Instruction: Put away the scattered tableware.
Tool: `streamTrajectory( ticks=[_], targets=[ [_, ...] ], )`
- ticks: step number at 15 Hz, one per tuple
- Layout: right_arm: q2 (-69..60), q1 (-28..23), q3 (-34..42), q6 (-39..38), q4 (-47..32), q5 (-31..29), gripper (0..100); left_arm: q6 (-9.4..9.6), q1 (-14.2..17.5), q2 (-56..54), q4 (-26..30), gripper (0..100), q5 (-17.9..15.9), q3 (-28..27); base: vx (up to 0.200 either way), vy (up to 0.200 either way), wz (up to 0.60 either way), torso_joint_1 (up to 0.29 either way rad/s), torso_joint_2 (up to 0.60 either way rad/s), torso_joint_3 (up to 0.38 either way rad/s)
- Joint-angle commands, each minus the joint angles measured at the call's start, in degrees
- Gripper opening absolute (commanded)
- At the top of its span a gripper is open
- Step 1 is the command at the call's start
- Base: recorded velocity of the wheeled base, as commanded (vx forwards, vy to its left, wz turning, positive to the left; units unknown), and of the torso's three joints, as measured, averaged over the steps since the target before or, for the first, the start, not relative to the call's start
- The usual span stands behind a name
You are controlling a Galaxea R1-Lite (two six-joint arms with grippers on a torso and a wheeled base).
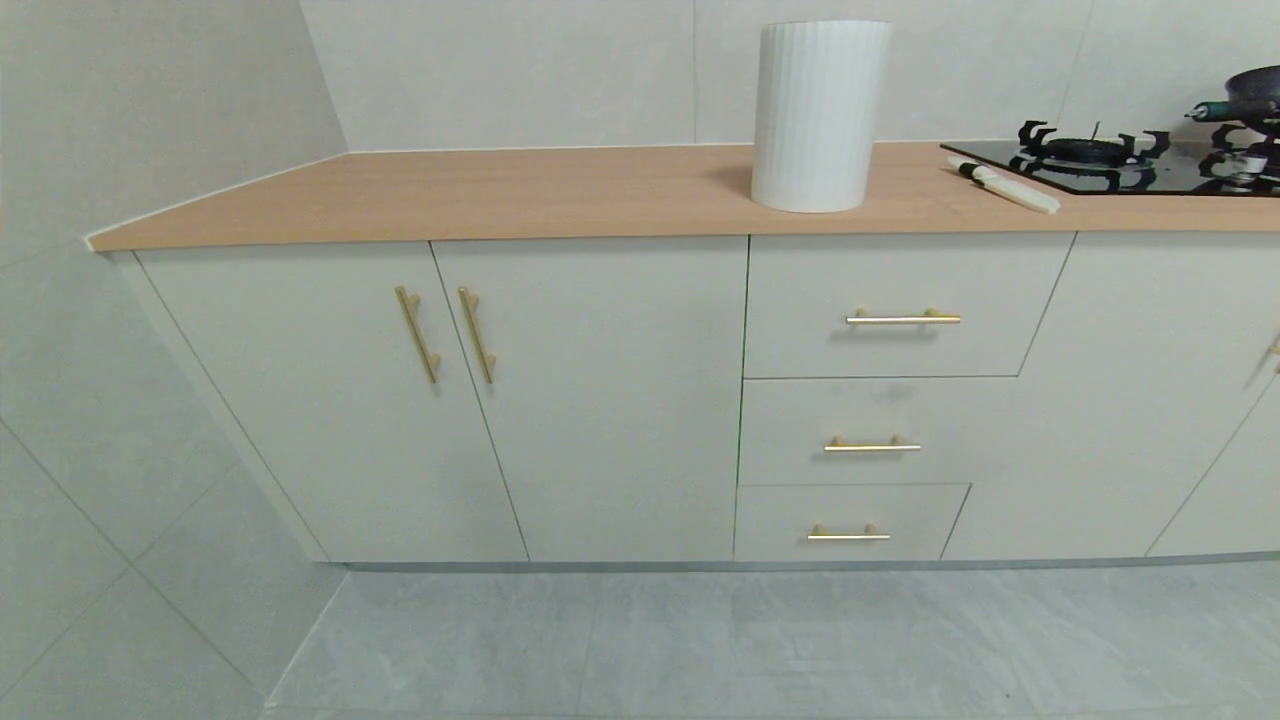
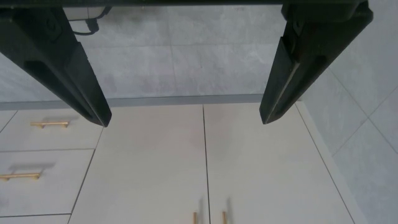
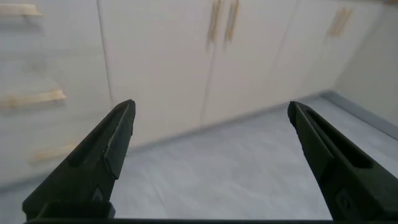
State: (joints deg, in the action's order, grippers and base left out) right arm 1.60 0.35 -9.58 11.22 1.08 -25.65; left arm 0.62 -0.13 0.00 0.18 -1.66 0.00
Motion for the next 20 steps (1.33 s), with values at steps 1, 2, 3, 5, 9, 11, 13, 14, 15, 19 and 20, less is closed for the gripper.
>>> streamTrajectory(
  ticks=[1, 2, 3, 5, 9, 11, 13, 14, 15, 19, 20],
  targets=[
    [-1.60, -0.35, 6.68, -2.87, 5.24, 11.06, 100, -0.01, 0.05, 0.00, -0.01, 100, -0.01, 0.00, 0.000, 0.000, 0.00, 0.000, 0.00, 0.000],
    [-1.60, -0.35, 9.58, -4.71, 8.32, 17.83, 100, -0.01, -0.04, 0.00, -0.01, 100, -0.01, 0.00, 0.000, 0.000, 0.00, 0.000, 0.00, 0.000],
    [-1.60, -0.35, 9.58, -6.21, 6.39, 20.73, 100, -0.01, -0.04, 0.00, -0.01, 100, -0.01, 0.00, 0.000, 0.000, 0.00, 0.000, 0.00, 0.000],
    [-1.51, -0.35, 9.58, -6.91, -0.29, 21.96, 100, -0.01, 0.05, 0.00, -0.01, 100, -0.01, 0.00, 0.000, 0.000, 0.00, 0.000, 0.00, 0.000],
    [-1.51, -0.35, 9.49, -9.02, -0.82, 22.84, 100, 0.08, 0.05, 0.00, -0.01, 100, -0.01, 0.00, 0.000, 0.000, 0.00, 0.000, 0.00, 0.000],
    [-1.51, -0.35, 9.49, -10.25, -0.82, 22.75, 100, 0.08, -0.04, 0.00, -0.01, 100, -0.01, 0.00, 0.000, 0.000, 0.00, 0.000, 0.00, 0.000],
    [-1.51, -0.35, 9.49, -10.34, -0.82, 22.84, 100, 0.08, 0.05, 0.00, -0.01, 100, -0.01, 0.00, 0.000, 0.000, 0.00, 0.000, 0.00, 0.000],
    [-1.51, -0.35, 9.49, -10.42, -0.82, 22.84, 100, -0.01, 0.05, 0.00, -0.01, 100, -0.01, 0.00, 0.000, 0.000, 0.00, 0.000, 0.00, 0.000],
    [-1.51, -0.35, 9.49, -10.34, -0.82, 22.75, 100, 0.08, 0.05, 0.00, -0.01, 100, -0.01, 0.00, 0.000, 0.000, 0.00, 0.000, 0.00, 0.000],
    [-1.51, -0.35, 9.49, -10.69, -0.82, 22.66, 100, 0.08, -0.04, 0.00, -0.01, 100, -0.01, 0.00, 0.050, 0.000, 0.00, 0.001, 0.00, -0.002],
    [-1.51, -0.35, 9.49, -10.60, -0.82, 22.66, 100, 0.08, 0.05, 0.00, -0.01, 100, -0.01, 0.00, 0.200, 0.000, 0.00, 0.002, 0.00, 0.007]
  ],
)
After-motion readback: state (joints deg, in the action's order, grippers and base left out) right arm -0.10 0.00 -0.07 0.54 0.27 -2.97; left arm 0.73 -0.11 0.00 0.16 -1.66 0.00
